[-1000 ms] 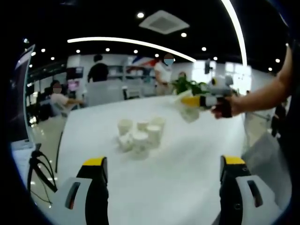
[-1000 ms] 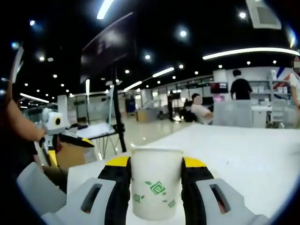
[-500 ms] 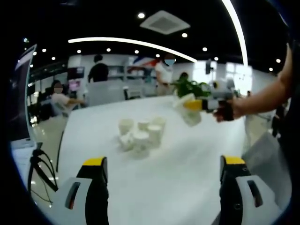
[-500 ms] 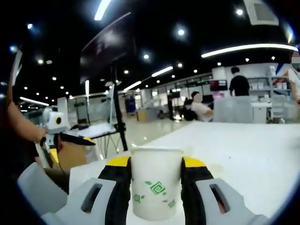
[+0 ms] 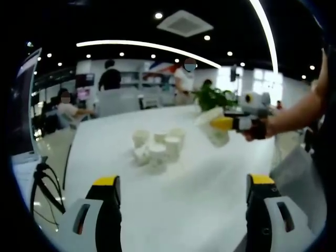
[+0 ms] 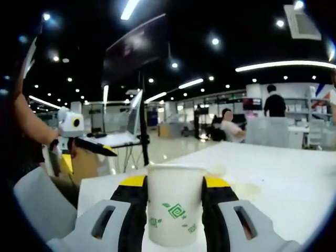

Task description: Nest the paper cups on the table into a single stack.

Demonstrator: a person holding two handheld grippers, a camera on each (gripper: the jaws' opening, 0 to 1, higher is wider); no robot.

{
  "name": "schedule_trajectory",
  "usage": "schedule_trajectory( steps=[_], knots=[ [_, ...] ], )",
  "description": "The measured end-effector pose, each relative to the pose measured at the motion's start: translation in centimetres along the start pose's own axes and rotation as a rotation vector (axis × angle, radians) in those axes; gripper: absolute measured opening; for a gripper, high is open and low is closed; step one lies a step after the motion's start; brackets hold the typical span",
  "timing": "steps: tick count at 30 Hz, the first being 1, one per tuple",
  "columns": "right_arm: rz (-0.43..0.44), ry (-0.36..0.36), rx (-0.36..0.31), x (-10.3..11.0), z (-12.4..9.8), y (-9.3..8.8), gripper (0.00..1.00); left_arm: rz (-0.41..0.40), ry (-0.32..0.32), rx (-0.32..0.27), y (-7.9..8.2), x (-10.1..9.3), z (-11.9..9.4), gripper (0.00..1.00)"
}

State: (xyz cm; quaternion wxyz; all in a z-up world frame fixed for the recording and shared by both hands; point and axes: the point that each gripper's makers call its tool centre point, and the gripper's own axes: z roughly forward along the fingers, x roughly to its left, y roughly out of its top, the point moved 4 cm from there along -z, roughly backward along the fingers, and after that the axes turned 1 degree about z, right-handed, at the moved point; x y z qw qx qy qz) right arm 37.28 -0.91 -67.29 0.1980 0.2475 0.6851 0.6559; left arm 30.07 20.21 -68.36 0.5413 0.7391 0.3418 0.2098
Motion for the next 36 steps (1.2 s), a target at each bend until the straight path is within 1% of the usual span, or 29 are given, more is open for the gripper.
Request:
schedule_trajectory(
  steps=[6,11,15,20,25,27,32,36],
  knots=[
    [0.025,0.000,0.005,0.3,-0.2,-0.9,0.38,-0.001,0.000,0.004,-0.3,-0.1,-0.1,0.99],
    [0.040,-0.008,0.013,0.7,-0.5,-1.8,0.38,-0.004,0.005,0.013,-0.9,-0.1,-0.3,0.99],
    [0.054,-0.006,0.015,1.8,-0.8,-2.5,0.38,-0.009,0.009,0.019,-1.2,0.0,-0.5,0.99],
    [0.059,0.001,0.016,2.7,-1.1,-2.6,0.39,-0.008,0.014,0.021,-1.3,0.1,-0.6,0.99],
    [0.064,0.005,0.015,3.0,-1.4,-2.8,0.39,-0.008,0.017,0.025,-1.4,0.1,-0.7,0.99],
    [0.078,0.009,0.025,3.0,-1.5,-3.4,0.39,-0.009,0.016,0.022,-1.4,0.0,-0.7,0.99],
    [0.080,0.008,0.038,3.4,-1.6,-4.7,0.38,-0.013,0.015,0.019,-1.5,-0.1,-0.6,0.99],
    [0.072,0.022,0.069,4.1,-1.5,-6.0,0.38,-0.014,0.014,0.020,-1.6,-0.3,-0.5,0.99]
  ],
)
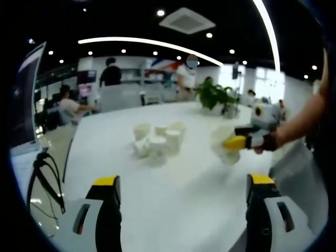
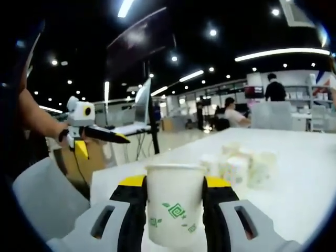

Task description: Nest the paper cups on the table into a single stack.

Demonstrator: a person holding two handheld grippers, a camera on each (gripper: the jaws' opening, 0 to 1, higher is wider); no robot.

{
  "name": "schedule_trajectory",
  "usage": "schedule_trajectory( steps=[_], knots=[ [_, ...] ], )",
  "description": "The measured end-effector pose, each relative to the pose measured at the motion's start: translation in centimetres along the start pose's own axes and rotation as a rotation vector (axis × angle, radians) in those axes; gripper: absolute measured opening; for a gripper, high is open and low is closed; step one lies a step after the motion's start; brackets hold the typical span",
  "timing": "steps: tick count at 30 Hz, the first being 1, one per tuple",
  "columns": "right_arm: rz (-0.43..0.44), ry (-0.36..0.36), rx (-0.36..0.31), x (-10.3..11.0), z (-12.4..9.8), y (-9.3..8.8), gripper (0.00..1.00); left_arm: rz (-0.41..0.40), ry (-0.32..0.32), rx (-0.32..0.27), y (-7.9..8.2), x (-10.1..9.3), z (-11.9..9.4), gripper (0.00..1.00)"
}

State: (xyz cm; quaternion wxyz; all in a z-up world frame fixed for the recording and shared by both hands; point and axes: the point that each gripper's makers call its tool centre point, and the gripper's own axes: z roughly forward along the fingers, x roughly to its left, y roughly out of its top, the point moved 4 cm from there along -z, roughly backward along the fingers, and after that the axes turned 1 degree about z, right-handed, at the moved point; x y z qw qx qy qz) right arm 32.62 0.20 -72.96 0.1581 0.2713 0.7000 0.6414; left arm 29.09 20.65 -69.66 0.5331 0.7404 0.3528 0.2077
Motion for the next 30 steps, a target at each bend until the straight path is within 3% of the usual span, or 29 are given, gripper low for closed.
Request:
schedule_trajectory(
  steps=[12,30],
  knots=[
    [0.033,-0.020,0.122,-0.2,0.1,-3.9,0.40,0.001,0.004,0.005,-0.3,-0.1,-0.2,0.99],
    [0.006,0.007,0.170,0.5,-0.8,-4.9,0.40,-0.011,0.010,-0.013,-0.1,0.1,-0.2,0.99]
  ],
)
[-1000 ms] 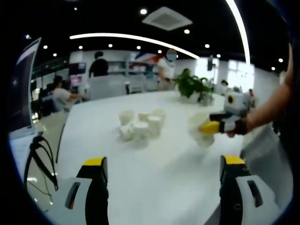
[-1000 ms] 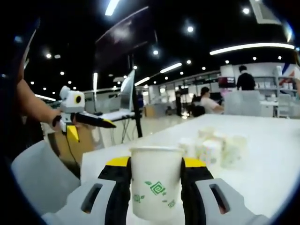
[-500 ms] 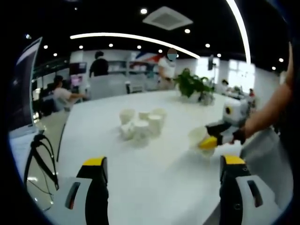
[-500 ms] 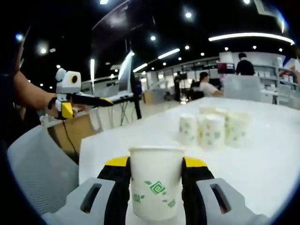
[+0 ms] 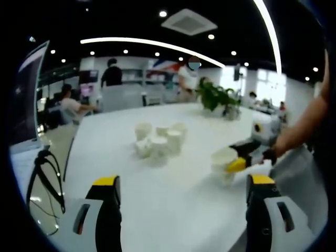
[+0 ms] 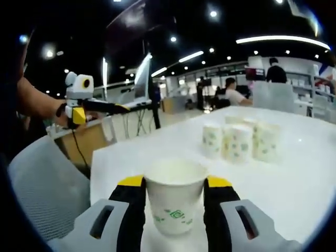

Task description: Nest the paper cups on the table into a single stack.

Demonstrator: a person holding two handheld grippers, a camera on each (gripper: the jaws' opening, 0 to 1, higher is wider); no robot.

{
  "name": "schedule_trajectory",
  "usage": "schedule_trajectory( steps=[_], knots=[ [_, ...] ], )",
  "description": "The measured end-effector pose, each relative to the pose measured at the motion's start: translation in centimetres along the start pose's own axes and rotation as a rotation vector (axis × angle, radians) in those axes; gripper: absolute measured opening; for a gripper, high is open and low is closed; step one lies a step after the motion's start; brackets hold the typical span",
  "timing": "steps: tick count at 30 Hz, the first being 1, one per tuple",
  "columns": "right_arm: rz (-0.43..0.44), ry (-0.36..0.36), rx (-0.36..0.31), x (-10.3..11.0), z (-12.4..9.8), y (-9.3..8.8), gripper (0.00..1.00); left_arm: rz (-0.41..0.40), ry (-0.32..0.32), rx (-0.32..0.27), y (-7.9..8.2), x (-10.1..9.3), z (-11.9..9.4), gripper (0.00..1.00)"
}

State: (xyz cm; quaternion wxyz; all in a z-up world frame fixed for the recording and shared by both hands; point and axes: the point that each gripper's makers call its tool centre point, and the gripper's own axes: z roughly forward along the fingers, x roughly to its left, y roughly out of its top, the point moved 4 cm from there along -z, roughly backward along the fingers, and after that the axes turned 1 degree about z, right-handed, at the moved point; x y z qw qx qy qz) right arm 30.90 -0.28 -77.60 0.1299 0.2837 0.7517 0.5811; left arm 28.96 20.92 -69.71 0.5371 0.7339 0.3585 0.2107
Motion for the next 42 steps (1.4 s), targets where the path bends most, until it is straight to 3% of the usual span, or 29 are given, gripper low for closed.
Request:
schedule_trajectory(
  steps=[8,16,21,24,29,34,42],
  knots=[
    [-0.083,0.041,0.063,0.8,-1.1,-1.4,0.40,0.000,-0.001,-0.002,0.0,-0.1,0.0,0.99],
    [-0.084,0.026,0.071,0.1,-2.1,-1.2,0.43,0.003,-0.008,-0.004,0.1,-0.4,0.1,0.99],
    [-0.085,0.033,0.086,0.4,-2.4,-1.2,0.54,0.010,-0.014,-0.009,0.4,-0.6,0.3,0.99],
    [-0.080,0.031,0.075,0.3,-3.0,-0.4,0.63,0.013,-0.017,-0.011,0.6,-0.6,0.3,0.99],
    [-0.109,-0.014,0.037,-1.3,-4.4,2.3,0.66,0.032,-0.013,0.011,0.4,-0.6,0.4,0.99],
    [-0.111,-0.056,0.011,-3.3,-6.2,4.6,0.75,0.048,-0.016,0.030,0.2,-0.7,0.7,0.99],
    [-0.137,-0.131,0.018,-5.7,-8.7,5.6,0.81,0.050,-0.024,0.029,0.1,-1.2,1.5,0.99]
  ],
)
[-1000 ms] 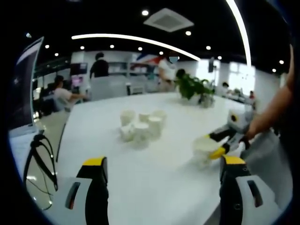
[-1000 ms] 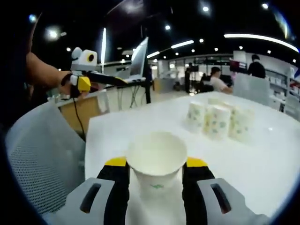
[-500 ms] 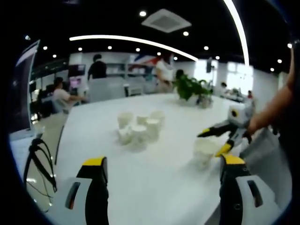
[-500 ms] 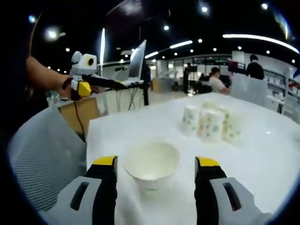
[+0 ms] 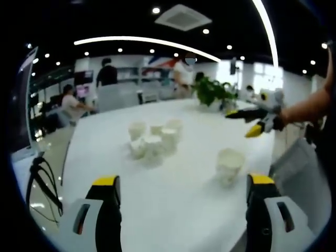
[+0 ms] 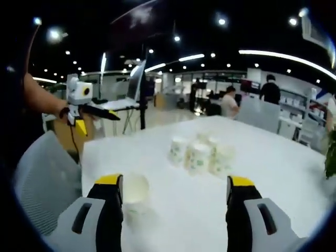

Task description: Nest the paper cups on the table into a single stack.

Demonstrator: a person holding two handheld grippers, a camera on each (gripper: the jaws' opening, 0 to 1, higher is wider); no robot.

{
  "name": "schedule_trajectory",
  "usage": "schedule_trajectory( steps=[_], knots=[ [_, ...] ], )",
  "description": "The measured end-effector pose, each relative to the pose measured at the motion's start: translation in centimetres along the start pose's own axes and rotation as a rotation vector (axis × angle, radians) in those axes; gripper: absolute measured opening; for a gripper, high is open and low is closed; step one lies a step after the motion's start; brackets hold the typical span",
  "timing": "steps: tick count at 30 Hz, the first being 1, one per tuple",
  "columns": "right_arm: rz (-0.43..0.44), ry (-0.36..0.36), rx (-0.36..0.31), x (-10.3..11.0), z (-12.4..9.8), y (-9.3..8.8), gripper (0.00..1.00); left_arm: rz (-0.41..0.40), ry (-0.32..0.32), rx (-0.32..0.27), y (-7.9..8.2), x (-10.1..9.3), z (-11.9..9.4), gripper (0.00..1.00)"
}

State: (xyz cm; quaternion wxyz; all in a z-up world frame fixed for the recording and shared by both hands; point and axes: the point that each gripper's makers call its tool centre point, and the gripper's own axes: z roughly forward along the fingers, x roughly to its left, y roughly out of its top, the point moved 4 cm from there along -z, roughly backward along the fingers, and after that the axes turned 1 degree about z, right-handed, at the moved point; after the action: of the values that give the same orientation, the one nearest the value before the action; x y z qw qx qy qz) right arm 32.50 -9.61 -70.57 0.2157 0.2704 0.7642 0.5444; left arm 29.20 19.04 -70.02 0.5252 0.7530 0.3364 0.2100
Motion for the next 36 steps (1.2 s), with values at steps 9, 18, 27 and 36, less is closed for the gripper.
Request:
schedule_trajectory(
  steps=[9,18,27,36],
  knots=[
    [0.087,-0.051,-0.007,-1.8,-1.7,-1.4,0.99,-0.001,-0.015,-0.004,0.1,0.1,0.3,0.99],
    [0.110,-0.088,-0.009,-2.9,-4.1,-2.5,1.00,0.005,-0.022,-0.030,0.8,0.1,0.6,0.99],
    [0.120,-0.125,-0.005,-4.1,-4.7,-3.0,1.00,0.010,-0.027,-0.018,0.6,0.6,0.8,0.99],
    [0.114,-0.138,-0.055,-5.5,-2.9,-2.0,0.97,0.033,-0.014,0.034,-0.7,0.9,1.2,0.99]
  ],
)
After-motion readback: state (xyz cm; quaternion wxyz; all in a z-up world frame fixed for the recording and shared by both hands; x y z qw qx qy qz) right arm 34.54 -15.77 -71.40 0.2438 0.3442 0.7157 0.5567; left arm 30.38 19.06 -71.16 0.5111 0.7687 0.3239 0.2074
